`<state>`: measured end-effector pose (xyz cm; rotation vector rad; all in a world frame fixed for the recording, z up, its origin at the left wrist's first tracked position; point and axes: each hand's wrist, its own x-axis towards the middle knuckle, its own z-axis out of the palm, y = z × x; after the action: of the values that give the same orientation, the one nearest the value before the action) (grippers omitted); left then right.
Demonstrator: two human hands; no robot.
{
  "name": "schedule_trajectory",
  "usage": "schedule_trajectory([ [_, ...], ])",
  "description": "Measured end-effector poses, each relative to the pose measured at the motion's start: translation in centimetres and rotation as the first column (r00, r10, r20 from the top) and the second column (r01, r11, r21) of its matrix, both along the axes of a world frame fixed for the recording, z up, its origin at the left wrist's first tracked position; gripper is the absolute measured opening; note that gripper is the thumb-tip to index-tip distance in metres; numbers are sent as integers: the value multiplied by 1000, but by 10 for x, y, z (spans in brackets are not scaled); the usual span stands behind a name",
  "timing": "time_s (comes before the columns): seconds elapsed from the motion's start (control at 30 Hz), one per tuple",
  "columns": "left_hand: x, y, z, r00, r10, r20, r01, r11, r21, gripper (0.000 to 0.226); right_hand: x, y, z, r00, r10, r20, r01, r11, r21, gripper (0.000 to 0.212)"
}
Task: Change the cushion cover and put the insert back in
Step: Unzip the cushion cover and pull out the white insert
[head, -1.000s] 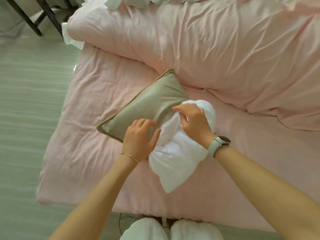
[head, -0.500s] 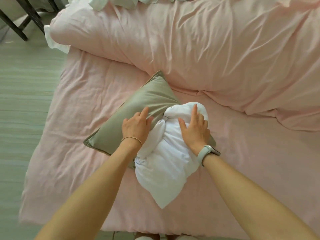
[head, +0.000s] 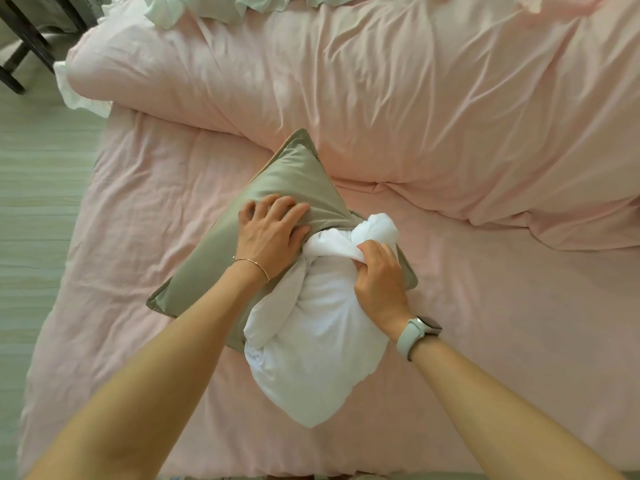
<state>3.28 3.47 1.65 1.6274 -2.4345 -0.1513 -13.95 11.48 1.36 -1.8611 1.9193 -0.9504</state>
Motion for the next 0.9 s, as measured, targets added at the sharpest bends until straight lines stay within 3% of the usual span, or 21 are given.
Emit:
schedule_trajectory([
  [0.1, 3, 3, 2, 999, 16, 44, -6, 976, -218, 24, -13, 2, 7, 998, 43, 54, -43, 999, 3, 7],
  [0.17, 4, 10, 7, 997, 82, 1, -80, 970, -232, 24, -30, 2, 15, 995, 101, 26, -101, 995, 0, 14],
  [0.27, 3, 18, 16, 955, 280, -97, -285, 958, -40, 30, -54, 2, 35, 969, 228, -96, -233, 971, -47, 14],
  [0.33, 5, 19, 18, 888, 445, -117, -429, 892, 141, 29, -67, 8, 44, 940, 298, -168, -310, 949, -51, 10],
  [0.43, 7, 18, 18, 856, 493, -159, -454, 861, 228, 22, -88, 19, 47, 922, 367, -122, -360, 930, 71, 28],
  [0.5, -2, 20, 15, 881, 419, -220, -349, 889, 298, 19, -104, 22, 40, 931, 356, -80, -329, 914, 239, 44],
  [0.57, -13, 23, 12, 889, 386, -248, -287, 890, 354, 16, -112, 21, 33, 925, 307, -225, -226, 918, 326, 56],
  [0.63, -22, 27, 11, 873, 413, -261, -311, 882, 355, 16, -101, 15, 33, 916, 168, -364, -119, 981, 155, 46],
  [0.73, -29, 34, 9, 865, 411, -289, -324, 895, 306, 16, -56, -6, 33, 952, -6, -305, -26, 995, -100, 29],
  [0.8, -27, 39, 9, 879, 398, -262, -331, 905, 266, 16, -25, -22, 23, 949, 23, -314, -48, 996, -71, 31],
  [0.9, -17, 39, 3, 890, 421, -172, -370, 890, 265, 16, 4, -34, 0, 900, 62, -431, -20, 995, 102, 41],
])
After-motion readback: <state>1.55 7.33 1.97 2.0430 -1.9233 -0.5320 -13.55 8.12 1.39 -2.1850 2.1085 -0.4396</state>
